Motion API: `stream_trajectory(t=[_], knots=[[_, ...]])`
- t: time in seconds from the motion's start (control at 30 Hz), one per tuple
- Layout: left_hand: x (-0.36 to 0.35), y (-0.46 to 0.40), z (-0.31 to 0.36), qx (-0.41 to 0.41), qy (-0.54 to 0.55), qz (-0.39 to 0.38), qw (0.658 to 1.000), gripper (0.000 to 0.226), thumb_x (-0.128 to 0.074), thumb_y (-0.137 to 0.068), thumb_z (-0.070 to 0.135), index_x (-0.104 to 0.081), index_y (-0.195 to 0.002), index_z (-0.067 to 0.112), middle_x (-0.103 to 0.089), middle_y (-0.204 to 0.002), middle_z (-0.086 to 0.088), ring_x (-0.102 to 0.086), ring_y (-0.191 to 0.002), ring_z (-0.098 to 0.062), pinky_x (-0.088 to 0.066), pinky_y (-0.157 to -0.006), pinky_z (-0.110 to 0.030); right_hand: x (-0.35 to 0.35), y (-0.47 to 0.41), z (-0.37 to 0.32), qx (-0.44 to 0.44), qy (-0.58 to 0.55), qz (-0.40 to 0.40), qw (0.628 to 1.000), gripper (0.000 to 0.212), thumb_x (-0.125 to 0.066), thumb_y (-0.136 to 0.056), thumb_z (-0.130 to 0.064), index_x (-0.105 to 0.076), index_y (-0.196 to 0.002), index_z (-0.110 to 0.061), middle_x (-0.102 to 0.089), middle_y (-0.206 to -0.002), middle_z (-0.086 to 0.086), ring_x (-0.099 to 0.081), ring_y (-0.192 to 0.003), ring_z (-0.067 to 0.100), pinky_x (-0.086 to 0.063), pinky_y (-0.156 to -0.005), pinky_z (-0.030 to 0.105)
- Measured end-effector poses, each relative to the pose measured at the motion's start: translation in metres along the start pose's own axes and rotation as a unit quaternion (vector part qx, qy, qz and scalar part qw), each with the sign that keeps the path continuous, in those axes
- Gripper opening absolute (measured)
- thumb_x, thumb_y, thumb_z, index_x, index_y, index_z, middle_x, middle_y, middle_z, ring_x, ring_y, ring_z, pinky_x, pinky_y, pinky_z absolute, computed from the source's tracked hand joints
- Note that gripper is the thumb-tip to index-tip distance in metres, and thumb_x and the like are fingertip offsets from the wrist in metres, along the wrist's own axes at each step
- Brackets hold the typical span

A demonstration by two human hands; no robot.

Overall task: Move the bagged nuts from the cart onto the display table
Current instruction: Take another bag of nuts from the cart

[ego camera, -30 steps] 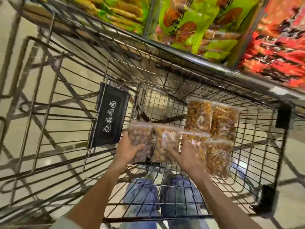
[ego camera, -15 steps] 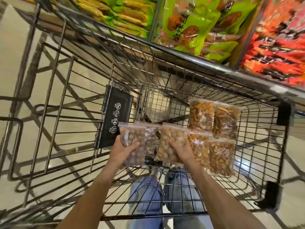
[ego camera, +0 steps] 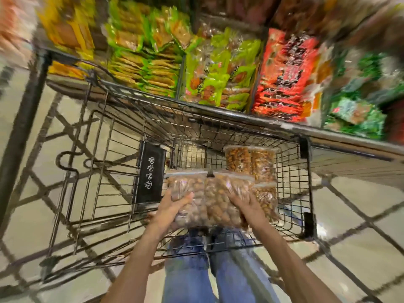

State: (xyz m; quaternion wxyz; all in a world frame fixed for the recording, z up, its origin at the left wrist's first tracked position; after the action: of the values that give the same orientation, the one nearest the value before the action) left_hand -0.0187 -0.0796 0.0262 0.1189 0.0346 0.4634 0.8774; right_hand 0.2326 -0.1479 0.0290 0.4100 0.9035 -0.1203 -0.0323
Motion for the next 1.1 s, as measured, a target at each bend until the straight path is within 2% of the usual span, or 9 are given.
stream_trajectory(t=[0.1,0.17,0.23,0.37,0.5,0.67,0.8,0.93,1.1], knots=[[-0.020,0.033,0.020,-0.031,-0.024,-0.035,0.999,0.065,-0.091,-0.075,0.046,-0.056,-0.129,0.045,-0.074,-0.122,0.006,-0.071,-0.115,-0.018,-0.053,-0.107,-0.049,0.022,0.044,-0.009,0.024,-0.046,0.016,0.999,0.091,-0.080,-0.089,-0.053,-0.031,-0.163,-0.033,-0.068,-0.128,-0.007,-0.070,-0.100,0.005,-0.057,-0.097,0.036],[-0.035,0.054,0.029,-0.060,-0.048,-0.060,0.995,0.064,-0.089,-0.076,0.050,-0.059,-0.131,0.037,-0.073,-0.128,0.008,-0.067,-0.123,-0.018,-0.047,-0.113,-0.047,0.039,0.075,-0.016,0.046,-0.083,0.019,0.995,0.082,-0.080,-0.092,-0.045,-0.038,-0.161,-0.037,-0.065,-0.146,-0.010,-0.073,-0.117,0.007,-0.054,-0.107,0.042],[-0.052,0.072,0.035,-0.089,-0.095,-0.066,0.989,0.092,-0.086,-0.070,0.065,-0.048,-0.148,0.034,-0.058,-0.147,0.011,-0.054,-0.138,-0.018,-0.039,-0.119,-0.047,0.057,0.103,-0.019,0.055,-0.101,0.020,0.993,0.066,-0.078,-0.096,-0.033,-0.048,-0.154,-0.034,-0.072,-0.138,-0.008,-0.073,-0.122,0.012,-0.056,-0.105,0.044],[-0.101,0.105,0.057,-0.151,-0.176,-0.088,0.969,0.134,-0.079,-0.051,0.090,-0.029,-0.162,0.035,-0.040,-0.162,0.010,-0.039,-0.149,-0.019,-0.032,-0.124,-0.054,0.099,0.150,-0.018,0.077,-0.129,0.053,0.987,0.077,-0.090,-0.080,-0.047,-0.057,-0.146,-0.027,-0.077,-0.128,0.010,-0.076,-0.116,0.034,-0.055,-0.106,0.062],[-0.173,0.145,0.074,-0.186,-0.219,-0.139,0.948,0.113,-0.081,-0.068,0.070,-0.031,-0.159,0.025,-0.045,-0.140,0.017,-0.042,-0.147,-0.022,-0.035,-0.115,-0.035,0.145,0.198,-0.016,0.115,-0.153,0.091,0.977,0.059,-0.083,-0.090,-0.034,-0.059,-0.143,-0.026,-0.079,-0.123,0.009,-0.079,-0.108,0.032,-0.064,-0.093,0.052],[-0.268,0.176,0.070,-0.225,-0.235,-0.167,0.931,0.068,-0.083,-0.076,0.037,-0.053,-0.136,0.029,-0.070,-0.119,0.015,-0.071,-0.101,0.002,-0.058,-0.085,-0.017,0.224,0.253,-0.005,0.163,-0.190,0.129,0.959,0.046,-0.075,-0.097,-0.023,-0.060,-0.140,-0.023,-0.080,-0.121,0.008,-0.080,-0.105,0.029,-0.066,-0.078,0.034],[-0.358,0.201,0.053,-0.246,-0.240,-0.197,0.918,0.046,-0.083,-0.085,0.019,-0.057,-0.119,0.035,-0.071,-0.108,0.015,-0.070,-0.085,0.014,-0.052,-0.065,-0.007,0.302,0.287,0.020,0.171,-0.213,0.154,0.949,0.049,-0.079,-0.095,-0.029,-0.060,-0.140,-0.026,-0.079,-0.122,0.009,-0.079,-0.106,0.033,-0.065,-0.090,0.051],[-0.448,0.216,0.027,-0.255,-0.264,-0.232,0.901,0.051,-0.087,-0.083,0.028,-0.059,-0.125,0.037,-0.075,-0.118,0.007,-0.070,-0.094,0.011,-0.052,-0.073,-0.006,0.384,0.320,0.058,0.183,-0.235,0.192,0.935,0.069,-0.088,-0.085,-0.044,-0.056,-0.144,-0.026,-0.077,-0.127,0.007,-0.078,-0.111,0.031,-0.062,-0.096,0.055],[-0.567,0.237,-0.004,-0.245,-0.297,-0.293,0.875,0.069,-0.096,-0.067,0.045,-0.064,-0.128,0.033,-0.078,-0.119,0.004,-0.074,-0.112,-0.017,-0.060,-0.093,-0.034,0.473,0.375,0.105,0.191,-0.259,0.277,0.905,0.055,-0.082,-0.090,-0.040,-0.060,-0.139,-0.027,-0.079,-0.123,0.000,-0.078,-0.111,0.023,-0.062,-0.098,0.049]])
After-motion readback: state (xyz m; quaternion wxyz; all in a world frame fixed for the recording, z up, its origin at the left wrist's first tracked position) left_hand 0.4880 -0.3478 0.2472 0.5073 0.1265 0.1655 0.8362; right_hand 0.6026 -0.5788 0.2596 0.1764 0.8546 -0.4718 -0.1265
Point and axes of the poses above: each hand's wrist, its own y-axis away from the middle knuckle, its own x-axis out of the back of the hand, z = x × y, the point moved 2 cm from there along -y, towards the middle knuckle
